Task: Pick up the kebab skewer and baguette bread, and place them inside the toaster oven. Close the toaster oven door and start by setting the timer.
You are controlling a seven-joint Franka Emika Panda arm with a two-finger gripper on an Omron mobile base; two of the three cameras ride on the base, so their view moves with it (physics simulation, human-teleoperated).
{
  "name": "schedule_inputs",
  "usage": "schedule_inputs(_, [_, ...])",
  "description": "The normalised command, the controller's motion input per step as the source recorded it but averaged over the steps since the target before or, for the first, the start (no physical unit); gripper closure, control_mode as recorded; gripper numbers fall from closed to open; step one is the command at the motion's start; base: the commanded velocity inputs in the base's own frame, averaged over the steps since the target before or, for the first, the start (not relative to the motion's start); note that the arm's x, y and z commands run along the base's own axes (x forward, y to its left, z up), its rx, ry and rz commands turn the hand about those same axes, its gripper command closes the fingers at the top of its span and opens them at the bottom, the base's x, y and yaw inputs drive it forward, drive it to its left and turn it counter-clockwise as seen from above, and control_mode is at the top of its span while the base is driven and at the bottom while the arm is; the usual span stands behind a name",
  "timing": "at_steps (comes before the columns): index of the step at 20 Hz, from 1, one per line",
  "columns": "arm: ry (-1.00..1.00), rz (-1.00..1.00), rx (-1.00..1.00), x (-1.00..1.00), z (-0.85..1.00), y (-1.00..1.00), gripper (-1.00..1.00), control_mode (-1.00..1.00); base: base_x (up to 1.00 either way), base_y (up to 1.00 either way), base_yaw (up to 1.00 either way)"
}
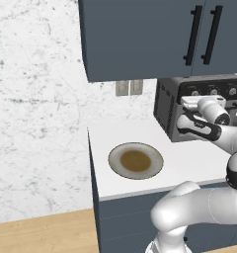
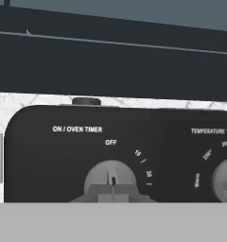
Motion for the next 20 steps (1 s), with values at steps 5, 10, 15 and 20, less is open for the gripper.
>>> schedule_inputs(5, [0.00, 0.00, 0.05, 0.16, -0.02, 0.00, 1.00, -1.00, 0.00, 0.00, 0.00])
schedule_inputs(10, [0.00, 0.00, 0.03, 0.25, 0.00, 0.00, 1.00, -1.00, 0.00, 0.00, 0.00])
schedule_inputs(15, [0.00, 0.00, 0.01, 0.24, 0.00, 0.00, 1.00, -1.00, 0.00, 0.00, 0.00])
schedule_inputs(20, [0.00, 0.00, 0.00, 0.28, 0.00, 0.00, 1.00, -1.00, 0.00, 0.00, 0.00])
